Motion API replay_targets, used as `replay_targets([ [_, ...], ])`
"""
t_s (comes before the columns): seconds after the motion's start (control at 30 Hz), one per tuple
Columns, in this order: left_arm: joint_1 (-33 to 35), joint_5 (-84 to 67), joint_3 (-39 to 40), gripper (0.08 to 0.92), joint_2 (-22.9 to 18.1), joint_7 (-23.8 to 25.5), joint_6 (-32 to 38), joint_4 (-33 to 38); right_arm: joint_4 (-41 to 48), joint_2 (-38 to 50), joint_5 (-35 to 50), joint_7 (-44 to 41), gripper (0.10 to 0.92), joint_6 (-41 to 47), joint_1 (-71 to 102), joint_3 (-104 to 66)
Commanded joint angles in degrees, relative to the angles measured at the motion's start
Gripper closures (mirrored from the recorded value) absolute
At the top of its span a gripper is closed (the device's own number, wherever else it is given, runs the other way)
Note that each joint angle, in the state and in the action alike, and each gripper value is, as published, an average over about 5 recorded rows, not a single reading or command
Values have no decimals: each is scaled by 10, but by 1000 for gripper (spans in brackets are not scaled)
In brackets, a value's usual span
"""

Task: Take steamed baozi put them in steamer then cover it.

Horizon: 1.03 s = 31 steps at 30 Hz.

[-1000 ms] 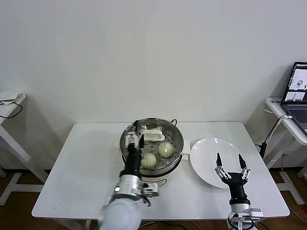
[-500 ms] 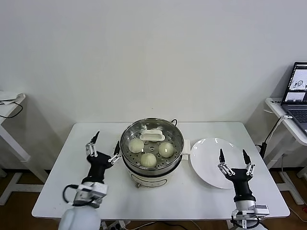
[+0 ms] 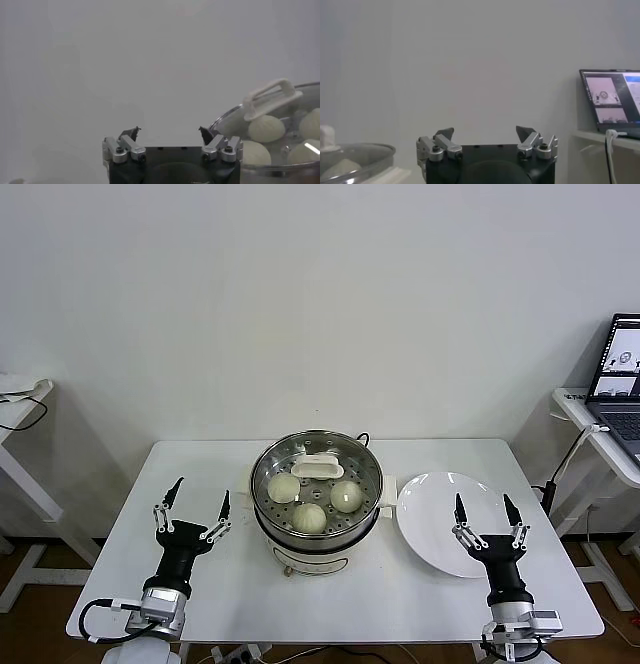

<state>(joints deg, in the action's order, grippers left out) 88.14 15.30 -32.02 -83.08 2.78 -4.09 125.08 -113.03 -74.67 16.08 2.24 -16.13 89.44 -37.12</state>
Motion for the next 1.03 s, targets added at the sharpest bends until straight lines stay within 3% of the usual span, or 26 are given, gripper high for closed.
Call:
replay_targets([
  [0.03, 21, -55, -30, 177, -7, 3, 35, -3, -10, -1, -1, 0, 203, 12, 6, 2],
  [1.03, 15, -55, -24, 177, -6, 8, 38, -17, -31, 2, -6, 3, 203, 34, 24, -10],
])
